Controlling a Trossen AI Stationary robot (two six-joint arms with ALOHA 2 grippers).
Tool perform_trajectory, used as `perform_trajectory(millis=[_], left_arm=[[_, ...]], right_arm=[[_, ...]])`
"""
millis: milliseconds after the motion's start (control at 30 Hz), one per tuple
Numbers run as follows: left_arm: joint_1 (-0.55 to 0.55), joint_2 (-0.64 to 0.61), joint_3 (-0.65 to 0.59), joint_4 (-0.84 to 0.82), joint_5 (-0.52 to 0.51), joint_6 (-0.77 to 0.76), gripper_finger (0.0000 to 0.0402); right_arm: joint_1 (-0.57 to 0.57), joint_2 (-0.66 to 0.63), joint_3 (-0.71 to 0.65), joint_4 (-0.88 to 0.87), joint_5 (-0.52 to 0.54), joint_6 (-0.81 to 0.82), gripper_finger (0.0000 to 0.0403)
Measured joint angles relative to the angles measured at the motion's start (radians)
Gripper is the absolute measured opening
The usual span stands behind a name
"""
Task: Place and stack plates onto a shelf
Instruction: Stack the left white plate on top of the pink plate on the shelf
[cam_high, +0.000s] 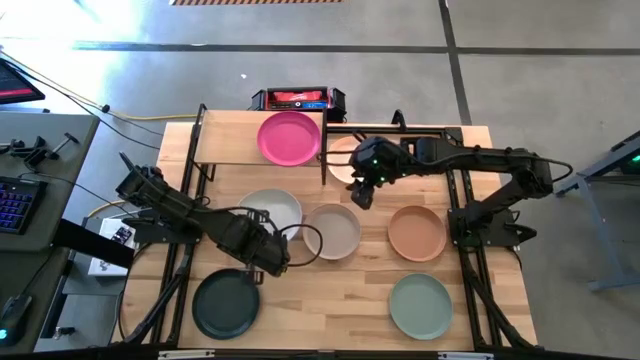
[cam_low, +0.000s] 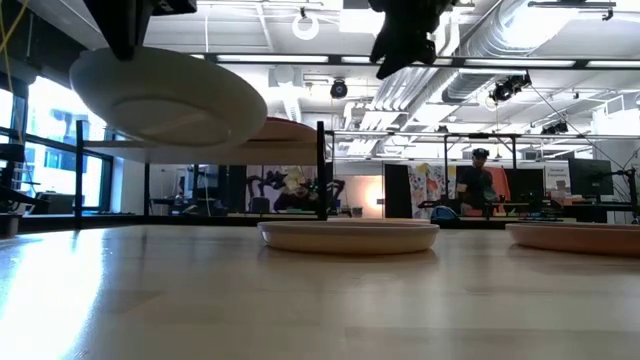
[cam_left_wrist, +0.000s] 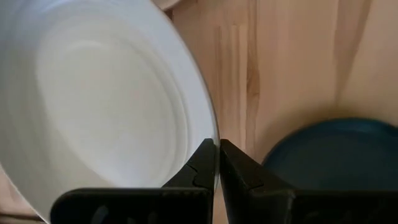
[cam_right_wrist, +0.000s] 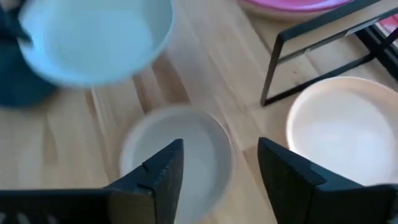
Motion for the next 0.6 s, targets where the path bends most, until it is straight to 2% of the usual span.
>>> perform_trajectory(millis=[133, 400, 600], left_arm=[[0.0, 0.0, 0.0, 0.002, -0.006, 0.077, 0.0], [0.0, 0.0, 0.001, 0.003, -0.09, 0.272, 0.0], [0.0, 0.0, 0.001, 0.006, -0.178, 0.447, 0.0]], right_arm=[[-0.012, 0.009, 0.001, 0.056, -0.003, 0.116, 0.0193], [0.001, 0.076, 0.001, 0.068, -0.065, 0.234, 0.0194], [0.036, 0.107, 0.001, 0.109, -0.07, 0.325, 0.0194]])
